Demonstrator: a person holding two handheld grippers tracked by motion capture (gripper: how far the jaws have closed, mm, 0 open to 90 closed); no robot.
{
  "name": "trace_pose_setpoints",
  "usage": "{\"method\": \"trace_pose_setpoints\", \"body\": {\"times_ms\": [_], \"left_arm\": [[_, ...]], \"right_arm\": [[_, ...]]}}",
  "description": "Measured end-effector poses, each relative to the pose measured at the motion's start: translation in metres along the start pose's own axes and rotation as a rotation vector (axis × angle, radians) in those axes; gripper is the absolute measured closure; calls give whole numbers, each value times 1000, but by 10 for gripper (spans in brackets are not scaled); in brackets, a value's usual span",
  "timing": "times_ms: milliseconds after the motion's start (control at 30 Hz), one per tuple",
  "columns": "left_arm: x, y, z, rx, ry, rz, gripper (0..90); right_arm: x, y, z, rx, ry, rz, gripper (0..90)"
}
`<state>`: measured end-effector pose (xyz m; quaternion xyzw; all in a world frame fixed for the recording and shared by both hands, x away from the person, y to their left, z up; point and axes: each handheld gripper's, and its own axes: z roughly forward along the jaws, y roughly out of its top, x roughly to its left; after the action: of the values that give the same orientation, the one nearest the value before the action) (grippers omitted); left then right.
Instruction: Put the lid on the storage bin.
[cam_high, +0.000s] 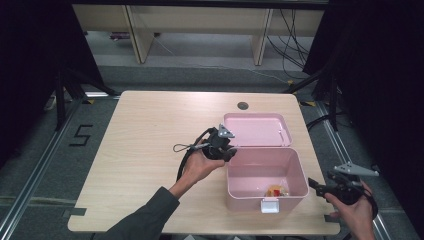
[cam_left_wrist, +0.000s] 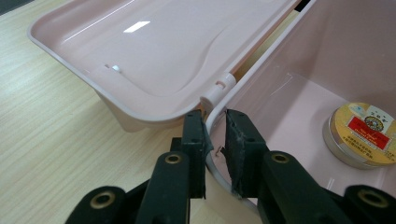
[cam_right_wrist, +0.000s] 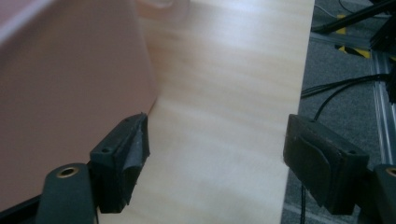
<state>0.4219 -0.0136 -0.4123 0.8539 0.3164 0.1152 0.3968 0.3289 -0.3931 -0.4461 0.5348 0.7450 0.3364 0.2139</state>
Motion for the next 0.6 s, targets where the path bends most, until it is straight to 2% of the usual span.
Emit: {"method": "trace_pose_setpoints", "body": {"times_ms": [67,100,167,200,233,333,367,533,567,600], "left_arm": [[0,0,0,0,2,2,777],[-1,0,0,0,6,4,777],[-1,0,0,0,7,6,777],[-1,0,0,0,8,3,777],[-1,0,0,1,8,4,777],[0,0,0,2,0,5,778],[0,0,0,1,0,6,778],[0,0,0,2,5,6,778],[-1,0,0,1,5,6,778],[-1,0,0,1,7,7,778]], "right_arm": [[-4,13,2,3,-2,24,243],[-9,19,5,-9,-6,-20,245],[-9,29,7,9,-7,17,258],[-11,34,10,3,1,-2,262],[-12,39,12,14,7,9,267],[-15,52,21,10,21,-6,313],[-13,57,24,9,23,14,338],[-12,79,33,8,19,-30,415],[-10,84,34,13,39,-12,420],[-8,87,33,34,36,16,434]]}}
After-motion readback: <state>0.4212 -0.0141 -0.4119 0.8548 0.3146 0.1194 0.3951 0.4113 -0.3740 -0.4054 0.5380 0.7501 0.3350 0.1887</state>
